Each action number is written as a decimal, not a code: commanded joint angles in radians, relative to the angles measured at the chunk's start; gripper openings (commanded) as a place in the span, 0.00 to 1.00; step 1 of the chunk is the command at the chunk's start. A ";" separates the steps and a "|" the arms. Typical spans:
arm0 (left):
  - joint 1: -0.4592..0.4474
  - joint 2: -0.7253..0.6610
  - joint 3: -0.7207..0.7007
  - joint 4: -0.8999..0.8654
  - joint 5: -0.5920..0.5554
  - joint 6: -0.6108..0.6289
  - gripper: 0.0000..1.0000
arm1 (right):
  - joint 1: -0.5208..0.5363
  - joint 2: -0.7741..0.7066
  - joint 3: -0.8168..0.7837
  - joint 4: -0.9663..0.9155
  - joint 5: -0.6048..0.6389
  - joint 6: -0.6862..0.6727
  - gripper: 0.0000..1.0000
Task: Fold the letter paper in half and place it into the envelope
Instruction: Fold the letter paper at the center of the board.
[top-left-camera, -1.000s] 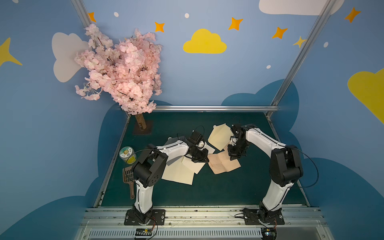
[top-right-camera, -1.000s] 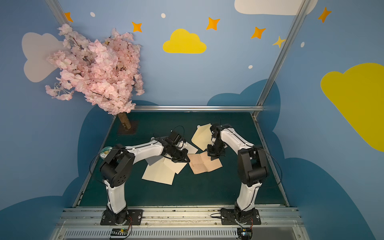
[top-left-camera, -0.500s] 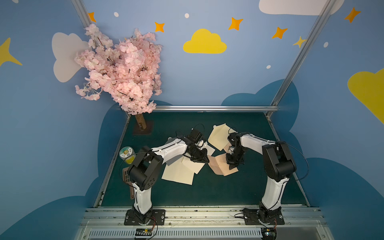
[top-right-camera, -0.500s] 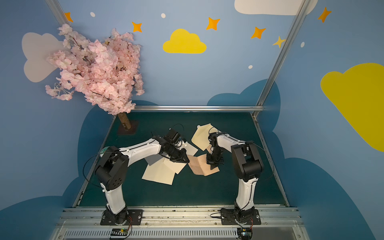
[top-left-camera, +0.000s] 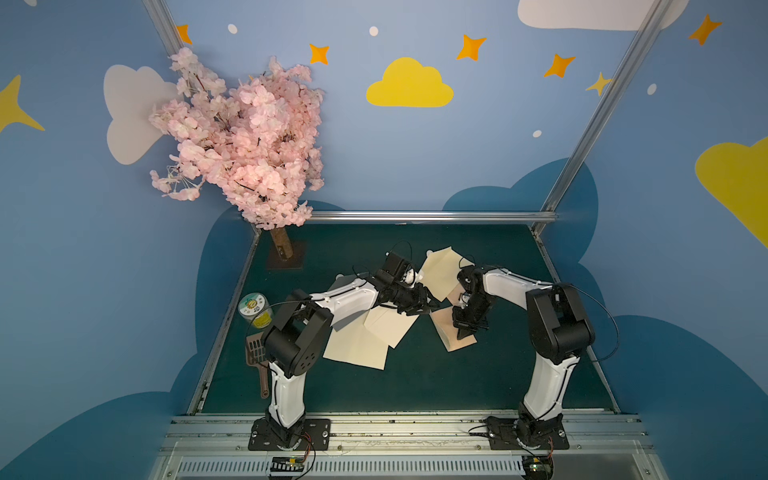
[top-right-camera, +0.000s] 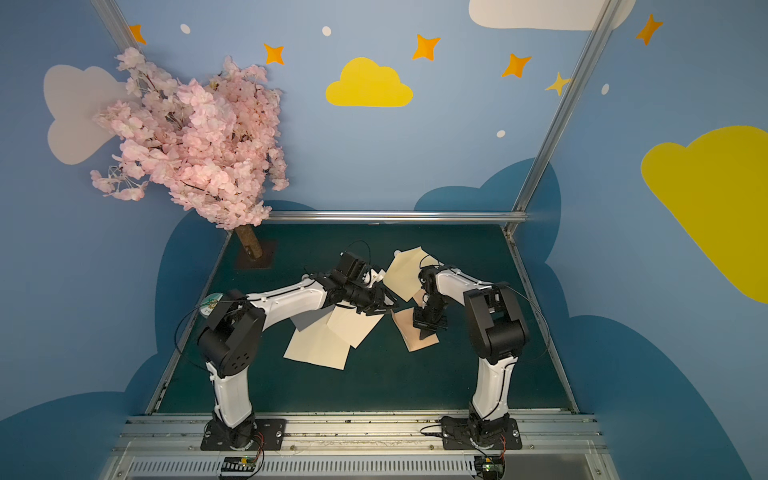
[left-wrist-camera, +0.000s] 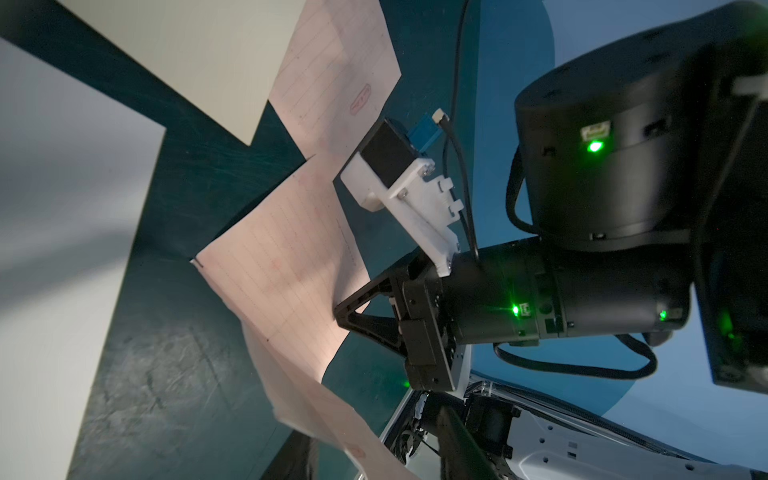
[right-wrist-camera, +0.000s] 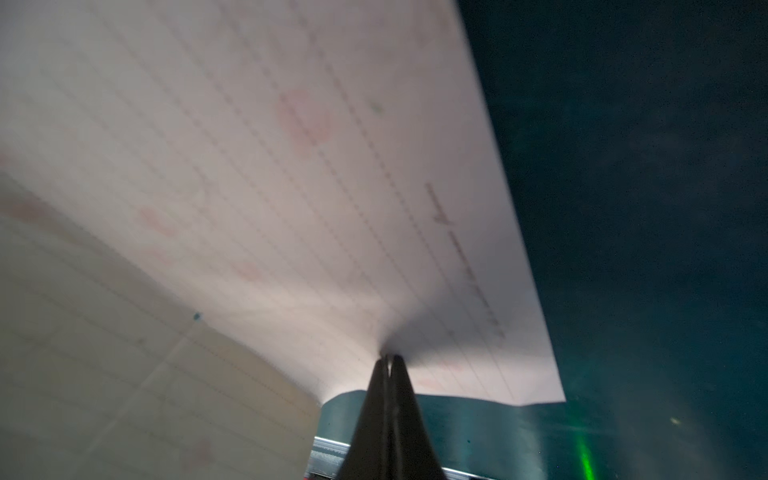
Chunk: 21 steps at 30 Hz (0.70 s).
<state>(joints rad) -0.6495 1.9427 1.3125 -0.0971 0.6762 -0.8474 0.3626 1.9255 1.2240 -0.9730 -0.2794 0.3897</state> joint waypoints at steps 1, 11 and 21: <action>-0.016 0.059 -0.015 0.134 0.029 -0.100 0.47 | -0.008 0.004 -0.041 0.056 -0.033 0.015 0.00; -0.035 0.182 -0.033 0.316 0.019 -0.231 0.40 | -0.047 -0.047 -0.058 0.047 -0.090 0.028 0.00; -0.039 0.226 -0.011 0.271 -0.008 -0.205 0.50 | -0.075 -0.108 -0.029 -0.032 -0.057 0.009 0.00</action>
<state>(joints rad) -0.6857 2.1521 1.2869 0.1780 0.6765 -1.0626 0.2955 1.8645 1.1770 -0.9508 -0.3576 0.4099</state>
